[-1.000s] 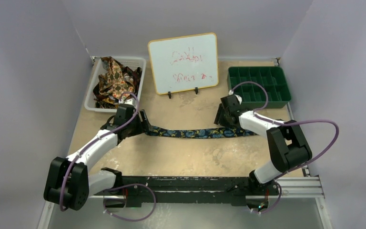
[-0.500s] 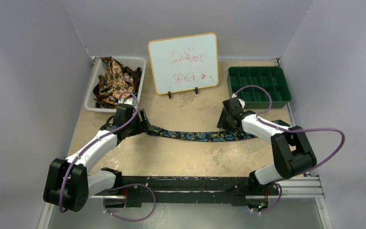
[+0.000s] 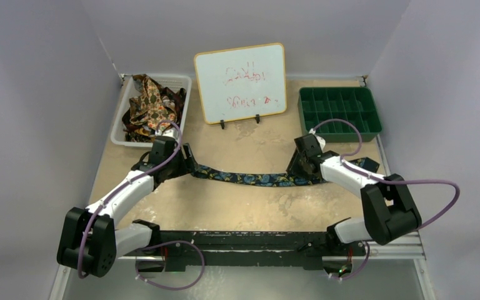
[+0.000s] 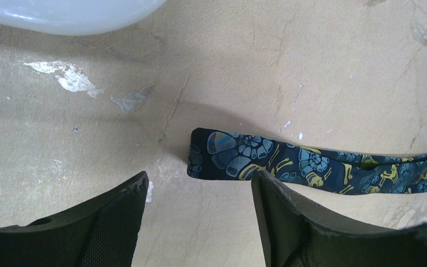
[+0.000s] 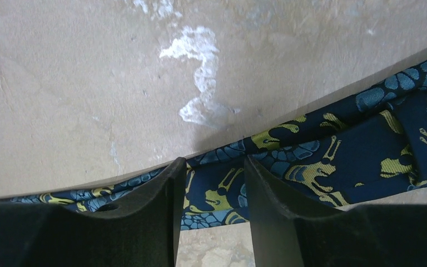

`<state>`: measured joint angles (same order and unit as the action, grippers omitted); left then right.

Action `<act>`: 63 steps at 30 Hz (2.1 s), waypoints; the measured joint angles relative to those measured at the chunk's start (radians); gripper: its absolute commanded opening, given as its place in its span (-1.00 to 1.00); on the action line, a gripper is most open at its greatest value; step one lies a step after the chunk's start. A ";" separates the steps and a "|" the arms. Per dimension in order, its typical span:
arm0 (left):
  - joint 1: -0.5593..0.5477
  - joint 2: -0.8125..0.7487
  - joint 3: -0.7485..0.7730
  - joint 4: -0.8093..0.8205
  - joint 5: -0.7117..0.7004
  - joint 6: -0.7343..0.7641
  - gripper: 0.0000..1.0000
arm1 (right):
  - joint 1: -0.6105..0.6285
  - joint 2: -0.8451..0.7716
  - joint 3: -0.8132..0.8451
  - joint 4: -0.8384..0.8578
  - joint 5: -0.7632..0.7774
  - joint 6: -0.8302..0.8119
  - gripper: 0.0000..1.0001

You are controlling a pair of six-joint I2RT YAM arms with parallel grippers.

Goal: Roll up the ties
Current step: Flatten out the tie at the center of the board.

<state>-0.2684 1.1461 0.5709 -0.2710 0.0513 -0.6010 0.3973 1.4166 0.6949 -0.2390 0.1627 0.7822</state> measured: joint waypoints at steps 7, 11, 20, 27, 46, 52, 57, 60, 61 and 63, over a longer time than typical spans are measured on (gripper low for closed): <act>0.000 0.000 0.000 0.000 -0.005 0.000 0.35 | 0.008 -0.076 -0.049 -0.044 -0.016 0.042 -0.13; 0.003 0.003 0.000 0.000 -0.005 0.000 0.36 | 0.009 -0.089 -0.049 -0.090 -0.015 0.056 -0.12; 0.007 0.029 -0.011 0.008 0.005 0.000 0.36 | 0.010 -0.183 -0.043 -0.216 0.032 0.145 -0.01; 0.007 0.016 -0.012 -0.001 0.006 0.000 0.37 | -0.015 -0.230 0.003 -0.296 0.110 0.253 0.03; 0.008 -0.026 -0.012 -0.009 0.013 -0.012 0.41 | -0.183 -0.106 -0.061 -0.148 0.134 0.275 -0.05; 0.010 -0.037 -0.029 0.001 0.015 -0.027 0.44 | -0.271 -0.061 -0.053 -0.034 0.131 0.260 -0.06; 0.013 -0.040 -0.062 0.000 0.015 -0.036 0.44 | -0.341 -0.019 -0.034 0.032 0.132 0.222 -0.06; 0.015 -0.040 -0.063 0.004 0.017 -0.043 0.44 | -0.351 0.000 -0.020 0.047 0.132 0.201 -0.06; 0.016 -0.040 -0.063 0.005 0.020 -0.043 0.44 | -0.352 0.002 -0.018 0.047 0.131 0.193 -0.05; 0.018 -0.040 -0.063 0.009 0.026 -0.043 0.45 | -0.352 -0.001 -0.016 0.047 0.129 0.176 -0.01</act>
<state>-0.2504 1.1065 0.5083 -0.2623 0.0769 -0.6445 0.0452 1.4158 0.6785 -0.1921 0.2916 0.9585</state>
